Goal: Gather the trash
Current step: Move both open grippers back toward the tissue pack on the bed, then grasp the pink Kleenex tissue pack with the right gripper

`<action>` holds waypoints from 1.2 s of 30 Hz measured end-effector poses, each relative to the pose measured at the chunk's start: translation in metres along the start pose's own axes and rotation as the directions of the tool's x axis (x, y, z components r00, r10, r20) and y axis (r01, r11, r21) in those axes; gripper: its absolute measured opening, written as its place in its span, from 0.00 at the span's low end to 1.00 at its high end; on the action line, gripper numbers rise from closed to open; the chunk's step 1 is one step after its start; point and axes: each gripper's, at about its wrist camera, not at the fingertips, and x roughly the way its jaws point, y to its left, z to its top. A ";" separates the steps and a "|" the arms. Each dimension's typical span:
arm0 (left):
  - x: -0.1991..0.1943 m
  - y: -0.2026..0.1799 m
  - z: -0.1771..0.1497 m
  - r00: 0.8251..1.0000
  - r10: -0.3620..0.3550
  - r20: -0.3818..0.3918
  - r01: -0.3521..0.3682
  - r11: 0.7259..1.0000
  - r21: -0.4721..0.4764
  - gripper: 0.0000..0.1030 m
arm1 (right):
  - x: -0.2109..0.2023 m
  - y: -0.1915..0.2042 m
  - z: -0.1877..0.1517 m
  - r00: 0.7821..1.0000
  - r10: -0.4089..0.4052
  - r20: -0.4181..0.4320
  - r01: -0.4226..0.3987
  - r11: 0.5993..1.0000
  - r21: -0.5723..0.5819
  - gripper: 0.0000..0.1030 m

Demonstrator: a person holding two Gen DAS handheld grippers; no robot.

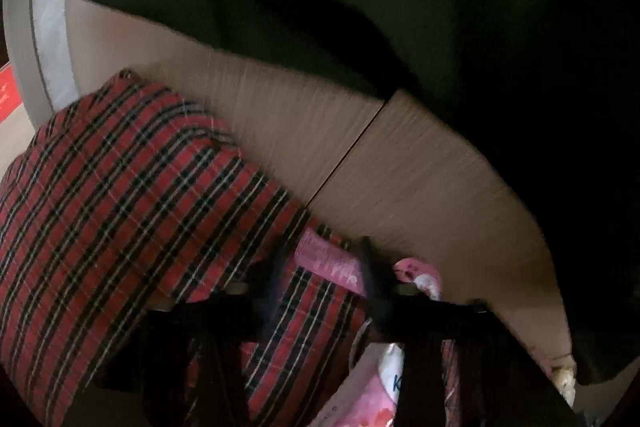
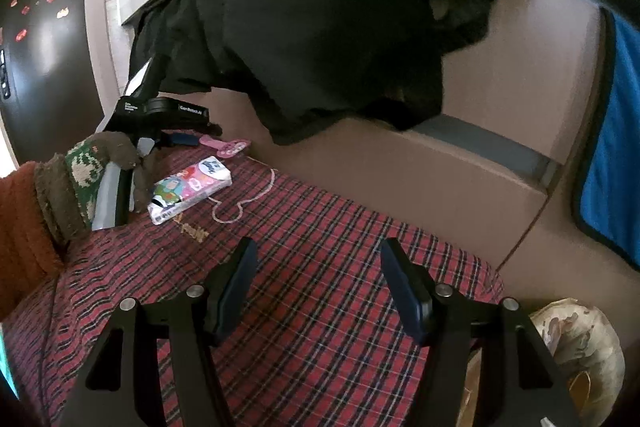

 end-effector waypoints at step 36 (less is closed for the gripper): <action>-0.210 0.117 -0.118 0.964 -0.121 0.236 0.070 0.974 0.213 0.39 | 0.154 0.166 0.051 0.983 -0.052 -0.179 0.056 0.998 0.016 0.59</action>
